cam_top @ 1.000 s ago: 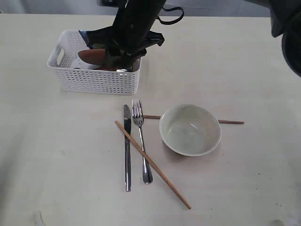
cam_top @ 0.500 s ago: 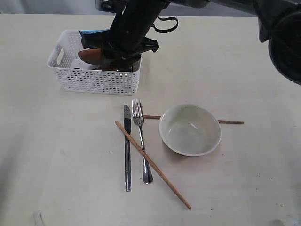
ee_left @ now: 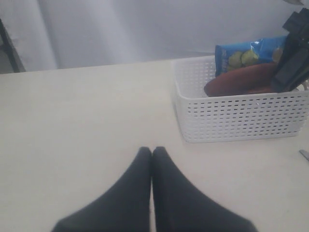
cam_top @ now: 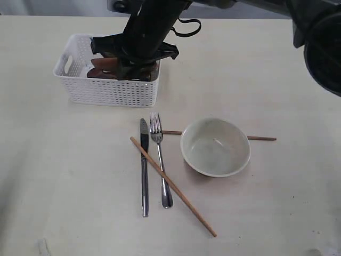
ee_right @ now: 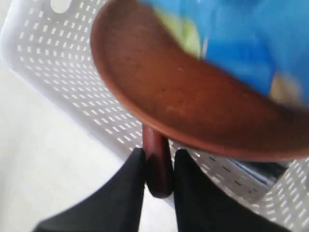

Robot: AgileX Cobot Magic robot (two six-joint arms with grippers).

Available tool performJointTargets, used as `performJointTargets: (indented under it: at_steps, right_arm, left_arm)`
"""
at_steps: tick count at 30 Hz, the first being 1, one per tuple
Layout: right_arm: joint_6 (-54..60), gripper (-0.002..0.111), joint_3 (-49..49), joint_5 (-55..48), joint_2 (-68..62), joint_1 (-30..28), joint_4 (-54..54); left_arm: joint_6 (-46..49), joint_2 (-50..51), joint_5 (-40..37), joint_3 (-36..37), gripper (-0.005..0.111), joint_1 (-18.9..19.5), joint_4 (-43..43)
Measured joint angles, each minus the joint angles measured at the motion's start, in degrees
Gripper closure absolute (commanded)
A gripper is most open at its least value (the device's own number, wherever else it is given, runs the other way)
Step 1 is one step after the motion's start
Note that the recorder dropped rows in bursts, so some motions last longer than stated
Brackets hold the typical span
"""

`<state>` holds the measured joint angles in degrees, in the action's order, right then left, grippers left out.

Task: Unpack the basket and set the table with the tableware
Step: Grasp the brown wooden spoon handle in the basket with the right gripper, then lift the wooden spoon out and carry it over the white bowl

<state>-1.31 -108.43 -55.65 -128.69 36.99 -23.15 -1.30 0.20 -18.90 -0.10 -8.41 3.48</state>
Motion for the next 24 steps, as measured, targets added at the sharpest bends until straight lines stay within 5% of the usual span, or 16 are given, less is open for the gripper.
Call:
performJointTargets:
  at_steps: [24]
  right_arm:
    - [1.9, 0.109, 0.0, -5.2, 8.9, 0.0, 0.0]
  left_arm:
    - [0.0, 0.0, 0.0, 0.0, 0.107, 0.0, 0.0]
